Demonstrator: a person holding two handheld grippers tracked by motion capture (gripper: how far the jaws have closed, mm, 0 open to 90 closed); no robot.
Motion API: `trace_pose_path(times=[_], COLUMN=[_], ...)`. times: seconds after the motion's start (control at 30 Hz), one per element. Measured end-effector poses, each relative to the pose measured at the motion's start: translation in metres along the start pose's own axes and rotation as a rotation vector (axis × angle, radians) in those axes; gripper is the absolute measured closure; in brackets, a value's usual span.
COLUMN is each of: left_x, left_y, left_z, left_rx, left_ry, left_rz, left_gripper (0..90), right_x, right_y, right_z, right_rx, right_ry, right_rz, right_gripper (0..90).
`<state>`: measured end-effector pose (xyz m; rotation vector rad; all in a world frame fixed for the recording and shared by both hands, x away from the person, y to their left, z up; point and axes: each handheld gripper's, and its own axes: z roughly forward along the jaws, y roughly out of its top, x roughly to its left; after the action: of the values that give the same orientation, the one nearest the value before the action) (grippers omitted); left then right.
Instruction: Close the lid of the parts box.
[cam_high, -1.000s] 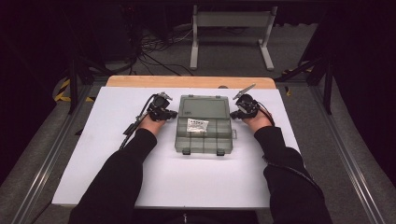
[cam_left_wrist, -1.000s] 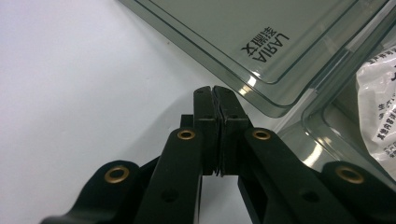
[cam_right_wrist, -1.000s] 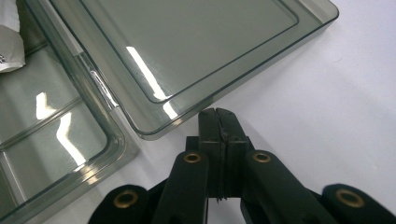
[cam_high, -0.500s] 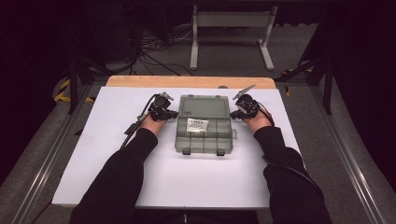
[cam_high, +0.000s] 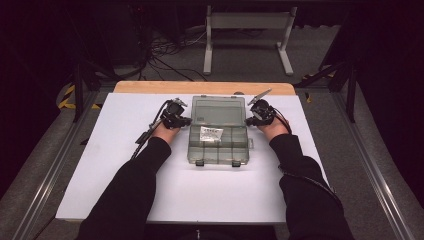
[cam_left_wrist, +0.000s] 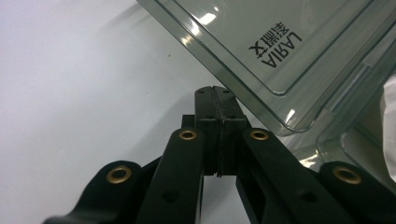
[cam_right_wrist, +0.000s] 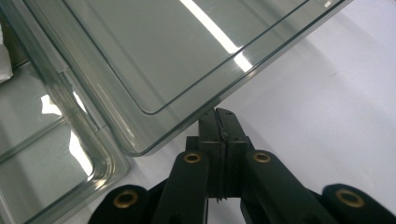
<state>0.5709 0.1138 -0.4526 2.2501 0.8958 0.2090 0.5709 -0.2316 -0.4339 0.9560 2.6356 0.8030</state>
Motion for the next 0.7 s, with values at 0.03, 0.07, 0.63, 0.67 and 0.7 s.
trace_pose_path(times=[0.03, 0.07, 0.63, 0.67, 0.7], left_x=[0.0005, 0.001, 0.0005, 0.0003, 0.0004], left_y=[0.0001, 0.0003, 0.0059, 0.0063, 0.0068], left_z=[0.0002, 0.0005, -0.0038, -0.0052, -0.0061], left_rx=[-0.002, -0.005, -0.045, -0.048, -0.058], left_ry=[-0.001, -0.003, 0.021, 0.024, 0.032], left_rz=[-0.002, 0.0, -0.009, -0.011, -0.006], left_gripper=[89.6, 89.6, 89.6, 89.6, 89.6], right_x=[-0.0005, -0.001, -0.0063, -0.0061, -0.0061], right_y=[0.0005, 0.0009, 0.0026, 0.003, 0.0034], right_z=[0.0006, 0.0009, -0.0042, -0.005, -0.006], right_rx=[-0.002, -0.004, -0.059, -0.064, -0.068], right_ry=[0.001, 0.001, 0.0, -0.005, -0.004], right_rz=[0.006, 0.008, 0.032, 0.031, 0.029], right_gripper=[89.9, 89.8, 89.9, 89.9, 89.9])
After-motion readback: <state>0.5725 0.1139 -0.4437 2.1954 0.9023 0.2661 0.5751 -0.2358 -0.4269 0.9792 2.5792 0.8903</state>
